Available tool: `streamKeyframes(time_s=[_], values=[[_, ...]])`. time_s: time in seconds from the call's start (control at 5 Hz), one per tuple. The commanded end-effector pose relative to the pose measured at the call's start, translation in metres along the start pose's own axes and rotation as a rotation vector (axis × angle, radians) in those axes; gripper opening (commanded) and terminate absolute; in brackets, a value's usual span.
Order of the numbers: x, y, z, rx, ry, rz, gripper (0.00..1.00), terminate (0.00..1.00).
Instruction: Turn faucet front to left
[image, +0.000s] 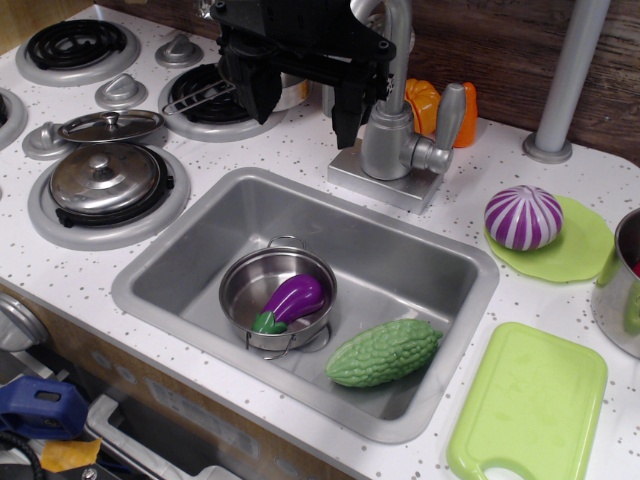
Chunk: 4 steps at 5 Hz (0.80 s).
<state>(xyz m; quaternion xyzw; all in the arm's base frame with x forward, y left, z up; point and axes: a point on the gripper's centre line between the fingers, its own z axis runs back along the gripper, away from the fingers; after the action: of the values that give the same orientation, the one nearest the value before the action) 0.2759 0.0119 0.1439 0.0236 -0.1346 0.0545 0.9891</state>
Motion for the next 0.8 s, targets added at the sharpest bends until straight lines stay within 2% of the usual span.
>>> streamKeyframes(time_s=[0.0,0.2,0.4,0.6], values=[[0.000,0.000,0.000,0.000,0.000,0.000,1.00,0.00],[0.008,0.003,-0.003,-0.023,-0.052,0.000,1.00,0.00],[0.020,0.005,-0.007,-0.006,-0.096,-0.025,1.00,0.00],[0.036,0.011,-0.014,-0.031,-0.165,-0.043,1.00,0.00]])
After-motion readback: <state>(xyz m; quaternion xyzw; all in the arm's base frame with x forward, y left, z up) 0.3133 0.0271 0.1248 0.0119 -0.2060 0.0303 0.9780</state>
